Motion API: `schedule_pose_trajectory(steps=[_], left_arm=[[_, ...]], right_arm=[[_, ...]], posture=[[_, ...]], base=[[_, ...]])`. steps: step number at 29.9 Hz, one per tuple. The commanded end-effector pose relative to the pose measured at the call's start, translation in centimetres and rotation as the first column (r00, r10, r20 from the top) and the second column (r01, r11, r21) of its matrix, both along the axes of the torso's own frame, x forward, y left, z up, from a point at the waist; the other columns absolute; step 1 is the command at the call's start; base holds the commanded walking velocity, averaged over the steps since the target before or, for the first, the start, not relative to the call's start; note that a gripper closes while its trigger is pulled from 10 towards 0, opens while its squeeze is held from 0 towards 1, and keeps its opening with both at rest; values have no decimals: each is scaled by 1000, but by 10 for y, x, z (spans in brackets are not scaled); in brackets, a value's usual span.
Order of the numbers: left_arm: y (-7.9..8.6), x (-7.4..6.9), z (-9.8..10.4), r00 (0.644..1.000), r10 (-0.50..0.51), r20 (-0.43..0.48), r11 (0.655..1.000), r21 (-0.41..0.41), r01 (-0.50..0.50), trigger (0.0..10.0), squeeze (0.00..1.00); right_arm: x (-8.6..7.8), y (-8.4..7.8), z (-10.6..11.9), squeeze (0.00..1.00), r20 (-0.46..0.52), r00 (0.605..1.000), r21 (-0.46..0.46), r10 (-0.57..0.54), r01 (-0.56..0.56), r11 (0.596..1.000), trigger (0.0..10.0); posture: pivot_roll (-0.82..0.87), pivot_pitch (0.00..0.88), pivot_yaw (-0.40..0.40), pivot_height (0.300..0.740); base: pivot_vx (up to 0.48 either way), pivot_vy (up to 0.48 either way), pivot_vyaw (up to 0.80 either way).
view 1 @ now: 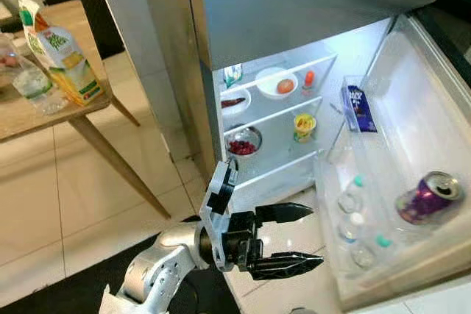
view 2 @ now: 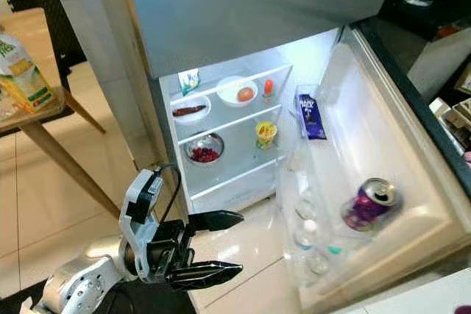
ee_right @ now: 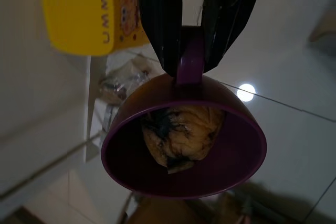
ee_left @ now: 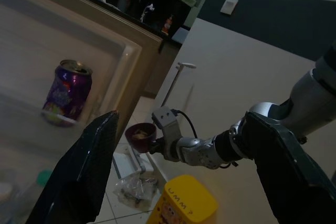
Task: Restocking fridge
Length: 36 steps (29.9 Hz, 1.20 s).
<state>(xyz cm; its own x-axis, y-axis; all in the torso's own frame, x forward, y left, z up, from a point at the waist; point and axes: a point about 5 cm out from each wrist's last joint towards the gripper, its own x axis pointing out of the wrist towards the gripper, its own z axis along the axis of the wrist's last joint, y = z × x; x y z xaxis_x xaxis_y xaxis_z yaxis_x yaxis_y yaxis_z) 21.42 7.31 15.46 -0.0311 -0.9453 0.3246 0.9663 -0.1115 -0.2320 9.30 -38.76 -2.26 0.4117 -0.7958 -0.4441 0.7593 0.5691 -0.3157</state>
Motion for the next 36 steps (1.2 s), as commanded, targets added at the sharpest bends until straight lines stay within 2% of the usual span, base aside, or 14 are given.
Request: schedule_pose_trajectory(steps=[1,10,14,15,16,19,22,26,27,29,31,32,33,36], left_arm=[[4,4,-8,997,70,-14,997,17,-69,10000,0],[25,24,-52,940,326,-100,939,151,-309,10000,0],[57,35,-99,796,586,-150,791,317,-523,10000,0],[57,35,-99,796,586,-150,791,317,-523,10000,0],[74,35,-121,704,693,-156,694,409,-592,10000,0],[79,34,-127,677,720,-152,664,435,-608,10000,0],[104,25,-154,527,834,-163,519,555,-650,10000,0],[123,14,-171,429,890,-157,426,625,-654,10000,0],[123,14,-171,429,890,-157,426,625,-654,10000,0],[145,-2,-186,299,944,-141,309,699,-644,10000,0],[145,-2,-186,299,944,-141,309,699,-644,10000,0],[154,-11,-194,234,963,-137,257,732,-631,10000,0],[154,-11,-194,234,963,-137,257,732,-631,10000,0],[168,-38,-213,100,990,-104,142,814,-563,10000,0]], right_arm=[[-11,-8,3,0,33,994,-3,-102,102,995,10000],[-19,-14,6,0,78,976,1,-202,203,979,10000],[-6,0,0,0,126,987,44,-102,97,994,10000],[-6,0,0,0,126,987,44,-102,97,994,10000],[4,10,-3,0,168,985,84,-33,19,996,10000],[7,12,-4,0,184,983,97,-17,-1,995,10000],[26,30,-9,0,268,959,165,94,-142,976,10000],[38,45,-13,0,306,934,200,183,-251,947,10000],[38,45,-13,0,306,934,200,183,-251,947,10000],[48,64,-19,0,290,908,228,303,-373,899,10000],[48,64,-19,0,290,908,228,303,-373,899,10000],[53,75,-23,0,282,885,247,370,-439,864,10000],[53,75,-23,0,282,885,247,370,-439,864,10000],[69,113,-30,0,299,751,289,589,-659,694,10000]], posture=[[-135,79,10,740],[-139,59,9,740],[-138,43,1,740],[-138,43,1,740],[-136,37,-1,740],[-136,37,-1,740],[-131,28,-5,740],[-124,22,-10,740],[-124,22,-10,740],[-115,16,-17,740],[-115,16,-17,740],[-112,12,-19,740],[-112,12,-19,740],[-107,5,-18,740]], base=[[0,0,0],[0,0,0],[0,0,0],[0,0,0],[0,0,0],[0,0,0],[0,0,0],[0,0,0],[0,0,0],[0,0,0],[0,0,0],[0,0,0],[0,0,0],[0,0,0]])
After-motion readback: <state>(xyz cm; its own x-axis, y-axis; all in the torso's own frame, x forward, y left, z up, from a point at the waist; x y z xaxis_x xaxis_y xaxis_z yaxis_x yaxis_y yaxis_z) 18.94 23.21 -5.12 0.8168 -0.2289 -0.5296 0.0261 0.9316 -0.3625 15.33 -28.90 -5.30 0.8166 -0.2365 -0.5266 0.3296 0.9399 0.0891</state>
